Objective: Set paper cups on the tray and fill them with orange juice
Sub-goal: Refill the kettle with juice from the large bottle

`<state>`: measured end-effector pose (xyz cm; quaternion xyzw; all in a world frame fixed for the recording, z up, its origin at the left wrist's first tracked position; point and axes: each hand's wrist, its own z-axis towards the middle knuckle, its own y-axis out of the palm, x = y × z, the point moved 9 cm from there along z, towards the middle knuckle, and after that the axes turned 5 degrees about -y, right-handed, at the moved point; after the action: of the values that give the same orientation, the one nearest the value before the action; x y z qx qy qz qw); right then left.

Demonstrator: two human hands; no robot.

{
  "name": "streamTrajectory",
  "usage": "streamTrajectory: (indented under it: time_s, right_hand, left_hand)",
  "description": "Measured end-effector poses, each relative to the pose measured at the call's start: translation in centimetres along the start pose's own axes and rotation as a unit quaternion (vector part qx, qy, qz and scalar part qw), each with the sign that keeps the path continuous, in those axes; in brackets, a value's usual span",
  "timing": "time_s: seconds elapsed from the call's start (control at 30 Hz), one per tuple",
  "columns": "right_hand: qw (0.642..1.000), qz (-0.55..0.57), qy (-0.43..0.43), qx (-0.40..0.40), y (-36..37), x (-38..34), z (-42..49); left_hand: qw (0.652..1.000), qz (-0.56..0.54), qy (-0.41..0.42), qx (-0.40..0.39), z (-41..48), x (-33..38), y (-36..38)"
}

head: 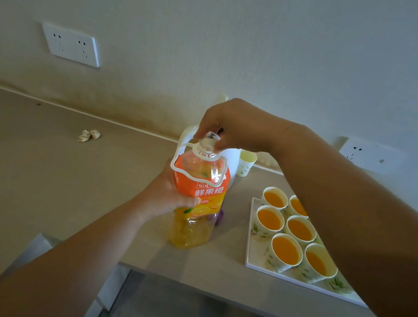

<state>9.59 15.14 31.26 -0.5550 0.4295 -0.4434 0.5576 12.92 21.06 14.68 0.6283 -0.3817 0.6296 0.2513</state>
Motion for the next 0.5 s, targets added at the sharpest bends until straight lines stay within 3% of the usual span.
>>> streamTrajectory:
  time_s: [0.17,0.4,0.5]
  right_hand:
    - [0.999,-0.052,0.001,-0.013,-0.2,-0.5,0.4]
    - [0.980,-0.082,0.170,0.057,0.8,1.9,0.5]
    - [0.975,-0.109,0.187,0.049,1.0,2.0,-0.1]
  left_hand:
    - [1.000,0.002,0.003,0.002,0.0,0.0,0.0]
    - [1.000,-0.004,0.007,0.002,-0.1,0.1,0.1]
    - [1.000,-0.007,0.009,-0.003,-0.1,0.0,0.1]
